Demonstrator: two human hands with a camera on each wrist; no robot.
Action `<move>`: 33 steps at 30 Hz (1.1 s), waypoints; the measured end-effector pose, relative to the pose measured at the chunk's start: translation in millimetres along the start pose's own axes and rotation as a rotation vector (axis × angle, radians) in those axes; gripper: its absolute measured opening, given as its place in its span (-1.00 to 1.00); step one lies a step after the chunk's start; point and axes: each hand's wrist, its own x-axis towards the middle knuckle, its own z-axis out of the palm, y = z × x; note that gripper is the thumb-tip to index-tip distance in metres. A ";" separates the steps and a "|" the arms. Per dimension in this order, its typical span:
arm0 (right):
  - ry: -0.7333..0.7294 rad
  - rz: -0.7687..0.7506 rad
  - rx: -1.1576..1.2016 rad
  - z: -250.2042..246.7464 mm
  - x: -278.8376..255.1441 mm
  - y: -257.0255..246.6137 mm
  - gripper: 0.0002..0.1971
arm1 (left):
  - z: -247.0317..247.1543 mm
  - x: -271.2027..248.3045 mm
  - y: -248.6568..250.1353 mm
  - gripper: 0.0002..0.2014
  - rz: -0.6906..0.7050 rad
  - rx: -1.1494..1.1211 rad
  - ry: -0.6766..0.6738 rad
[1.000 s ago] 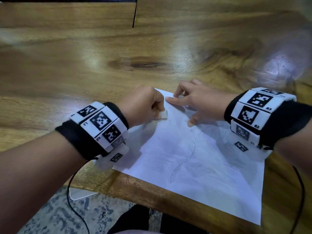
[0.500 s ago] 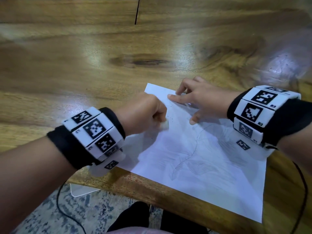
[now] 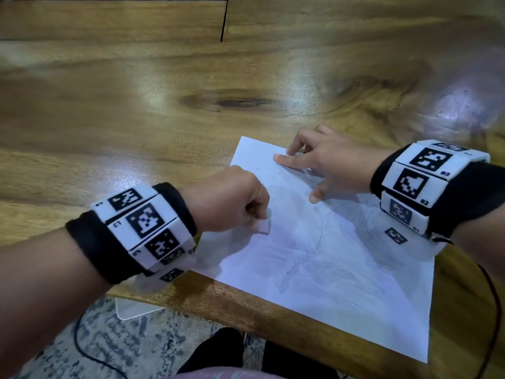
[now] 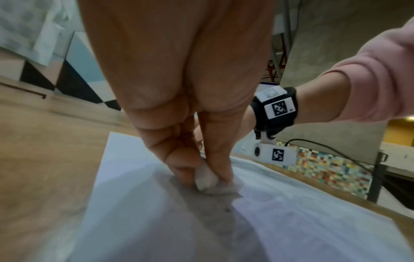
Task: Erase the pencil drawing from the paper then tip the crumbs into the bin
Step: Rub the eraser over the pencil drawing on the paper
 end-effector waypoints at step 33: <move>0.006 -0.029 -0.025 2.8 -0.7 2.7 -0.13 | 19.0 -37.2 -25.6 -0.64 0.090 -0.077 0.274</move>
